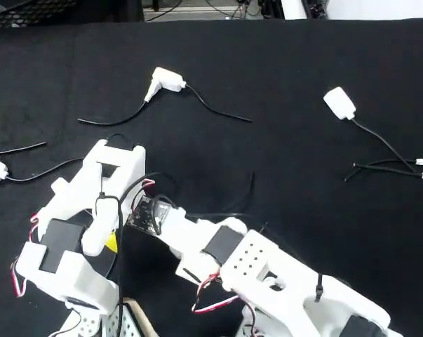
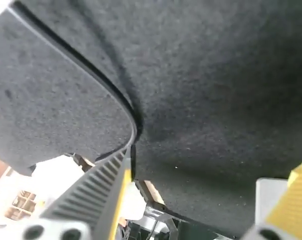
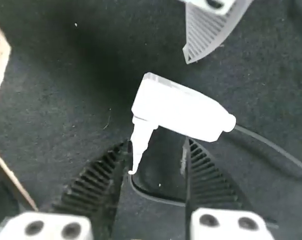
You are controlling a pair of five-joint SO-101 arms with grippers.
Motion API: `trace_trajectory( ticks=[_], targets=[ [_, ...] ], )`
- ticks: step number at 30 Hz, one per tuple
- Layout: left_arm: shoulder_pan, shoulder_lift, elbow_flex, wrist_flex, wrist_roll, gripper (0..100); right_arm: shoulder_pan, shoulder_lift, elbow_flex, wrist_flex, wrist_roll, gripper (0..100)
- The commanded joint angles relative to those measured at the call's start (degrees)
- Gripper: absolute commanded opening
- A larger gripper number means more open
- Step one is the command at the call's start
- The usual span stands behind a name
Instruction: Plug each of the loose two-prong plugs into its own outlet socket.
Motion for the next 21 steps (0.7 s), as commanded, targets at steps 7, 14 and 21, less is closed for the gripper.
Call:
trace_trajectory(
  ticks=[7,14,21],
  targets=[
    [-1.54,-1.49,-1.19,-0.26,-0.09,45,-0.70,-0.48,2.51,-3.78,-2.55,15.8],
    [-11.56,-1.41,0.31,-5.36,-0.09,45,-0.62,-0.48,8.04,-10.90,-2.64,11.1],
    [-13.58,-1.41,0.48,-6.15,-0.09,45,-0.62,-0.48,8.92,-12.22,-2.64,8.5]
  ],
)
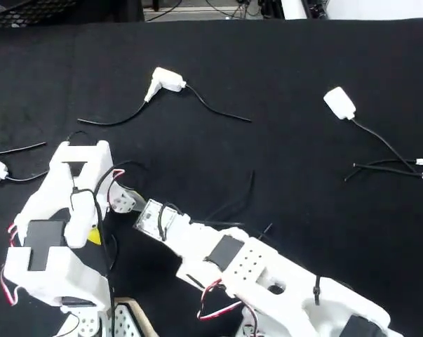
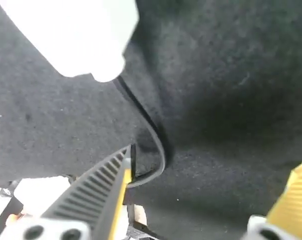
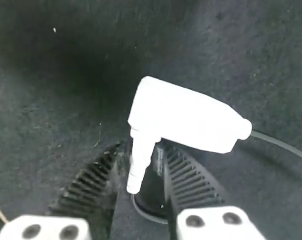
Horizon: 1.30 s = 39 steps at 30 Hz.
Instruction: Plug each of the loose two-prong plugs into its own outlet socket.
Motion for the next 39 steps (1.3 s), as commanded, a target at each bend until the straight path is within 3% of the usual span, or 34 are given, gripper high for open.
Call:
trace_trajectory(
  ticks=[1,5,11,25,29,34,39],
  targets=[
    [-0.57,-1.41,-0.31,-0.53,-0.09,45,-0.44,-0.48,0.13,-0.70,-0.35,8.4],
    [1.27,-1.49,-0.22,-0.35,-0.09,45,-0.44,-0.66,-0.31,-0.79,-0.35,0.8],
    [7.43,-1.49,-0.22,2.11,-0.09,45,-0.44,-0.84,-0.40,-0.88,-0.35,1.1],
    [6.90,-2.11,-1.27,2.64,-0.09,45,-0.26,-0.57,-3.38,-4.31,-0.35,1.1],
    [7.43,-2.11,-4.18,8.70,-0.18,45,-0.18,-0.66,-3.65,-4.57,-0.35,1.1],
    [7.96,-1.93,-4.70,10.02,-0.18,45,-0.09,-0.48,-3.30,-7.21,-0.35,1.1],
    [13.93,-1.49,-4.53,10.11,-0.18,45,-0.09,-0.75,-3.74,-7.38,-0.35,1.1]
  ],
)
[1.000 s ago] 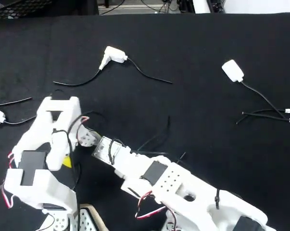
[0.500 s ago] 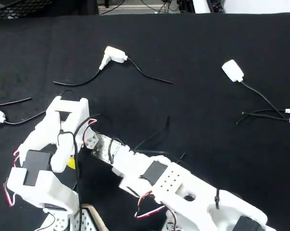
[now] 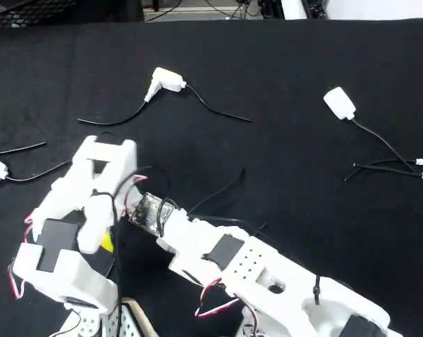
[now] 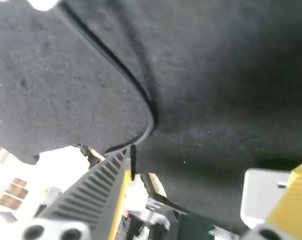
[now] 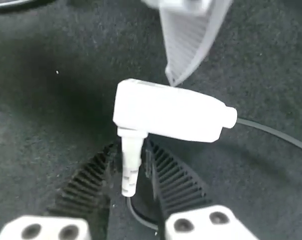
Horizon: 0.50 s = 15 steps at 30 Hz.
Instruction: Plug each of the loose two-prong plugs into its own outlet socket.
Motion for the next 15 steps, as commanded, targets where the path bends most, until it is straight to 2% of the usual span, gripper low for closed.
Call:
trace_trajectory(
  ticks=[1,4,10,15],
  targets=[
    [4.88,-1.49,-1.80,1.05,-0.18,45,-0.35,-0.75,-3.21,-0.88,-0.26,1.1],
    [5.23,-1.76,-1.80,1.14,-0.18,45,0.88,-0.48,-3.56,-2.20,-0.26,1.1],
    [5.41,-2.02,-0.92,1.14,-0.18,45,10.29,-0.48,-5.41,-7.12,-0.35,1.1],
    [5.41,-2.11,-0.92,1.14,-0.18,45,10.55,-0.48,-7.60,-7.65,-0.44,1.1]
  ],
)
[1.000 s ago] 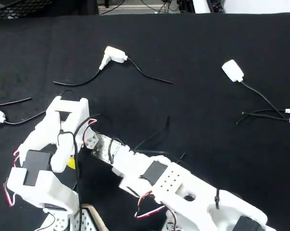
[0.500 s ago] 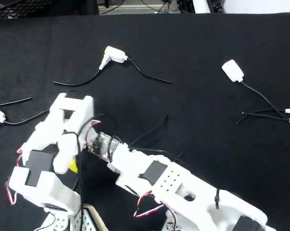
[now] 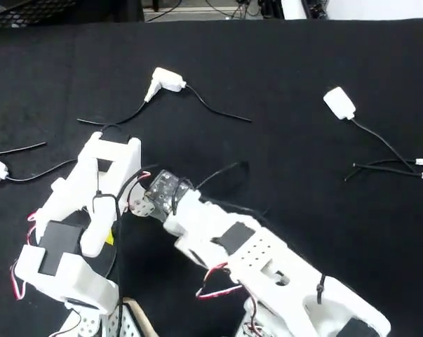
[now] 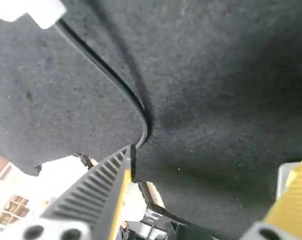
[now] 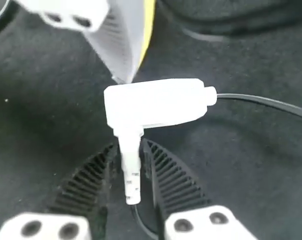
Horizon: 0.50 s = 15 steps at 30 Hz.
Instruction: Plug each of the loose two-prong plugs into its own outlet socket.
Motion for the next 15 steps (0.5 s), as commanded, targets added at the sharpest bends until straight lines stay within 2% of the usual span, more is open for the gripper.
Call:
trace_trajectory(
  ticks=[1,6,15],
  targets=[
    [2.15,-1.67,0.57,1.14,-0.26,45,1.41,-0.66,-6.81,-3.25,-0.70,1.1],
    [2.24,-1.67,0.48,1.14,-0.26,45,1.41,-0.57,-6.11,-5.80,-3.78,1.1],
    [2.24,-1.67,0.48,1.23,-0.26,45,1.32,-0.57,-1.36,-13.45,-4.22,1.1]
  ],
)
